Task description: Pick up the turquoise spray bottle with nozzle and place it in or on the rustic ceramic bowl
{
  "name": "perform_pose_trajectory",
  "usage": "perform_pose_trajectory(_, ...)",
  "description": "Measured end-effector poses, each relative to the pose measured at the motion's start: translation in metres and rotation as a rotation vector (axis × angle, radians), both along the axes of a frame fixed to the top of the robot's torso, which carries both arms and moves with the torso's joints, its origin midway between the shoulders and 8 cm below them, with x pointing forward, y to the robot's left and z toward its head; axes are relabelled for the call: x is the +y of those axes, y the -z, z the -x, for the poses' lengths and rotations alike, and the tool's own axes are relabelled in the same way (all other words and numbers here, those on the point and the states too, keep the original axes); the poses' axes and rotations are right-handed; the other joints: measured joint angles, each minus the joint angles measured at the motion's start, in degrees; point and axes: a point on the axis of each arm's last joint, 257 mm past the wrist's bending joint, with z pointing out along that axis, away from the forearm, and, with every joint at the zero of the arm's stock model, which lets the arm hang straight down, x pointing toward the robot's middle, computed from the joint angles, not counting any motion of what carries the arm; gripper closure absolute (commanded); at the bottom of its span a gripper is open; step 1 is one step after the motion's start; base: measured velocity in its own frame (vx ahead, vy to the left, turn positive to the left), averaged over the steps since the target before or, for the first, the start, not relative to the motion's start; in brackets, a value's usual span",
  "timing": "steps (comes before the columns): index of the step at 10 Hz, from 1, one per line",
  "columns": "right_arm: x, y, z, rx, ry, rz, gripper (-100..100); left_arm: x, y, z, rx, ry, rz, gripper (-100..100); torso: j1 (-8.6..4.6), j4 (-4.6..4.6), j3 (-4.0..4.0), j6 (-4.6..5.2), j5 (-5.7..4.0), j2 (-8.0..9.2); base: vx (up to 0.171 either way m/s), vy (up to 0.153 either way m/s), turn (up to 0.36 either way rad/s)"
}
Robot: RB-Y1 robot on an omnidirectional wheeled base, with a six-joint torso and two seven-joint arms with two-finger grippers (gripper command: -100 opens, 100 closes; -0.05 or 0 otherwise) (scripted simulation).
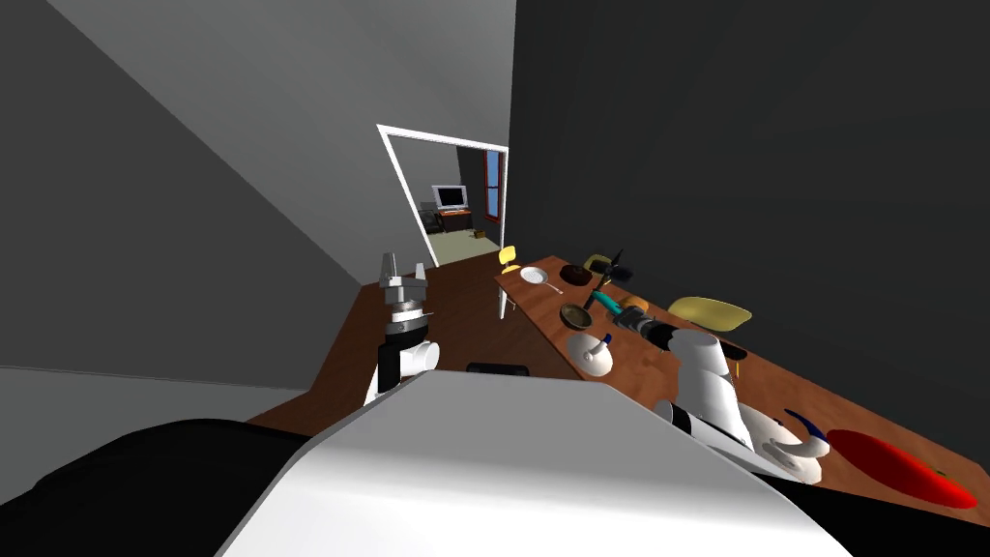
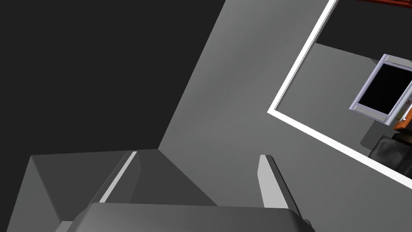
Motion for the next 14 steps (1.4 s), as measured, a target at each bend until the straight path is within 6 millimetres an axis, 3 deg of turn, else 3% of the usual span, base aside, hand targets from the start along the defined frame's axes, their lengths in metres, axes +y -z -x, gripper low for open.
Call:
perform_pose_trajectory(9, 0.046, -0.026, 0.012, -0.125, -0.041, -0.441, 100, 0.0, 0.0, 0.0, 0.0, 0.0, 0.0, 0, -0.04, 0.06, 0.05, -0.02, -0.02, 0.03, -0.024, -0.04, 0.138)
perform_pose_trajectory(14, 0.061, -0.048, 0.023, -0.202, -0.07, -0.651, 100, 0.0, 0.0, 0.0, 0.0, 0.0, 0.0, 0, -0.1, 0.13, 0.13, -0.05, -0.05, 0.12, -0.02, -0.046, 0.111)
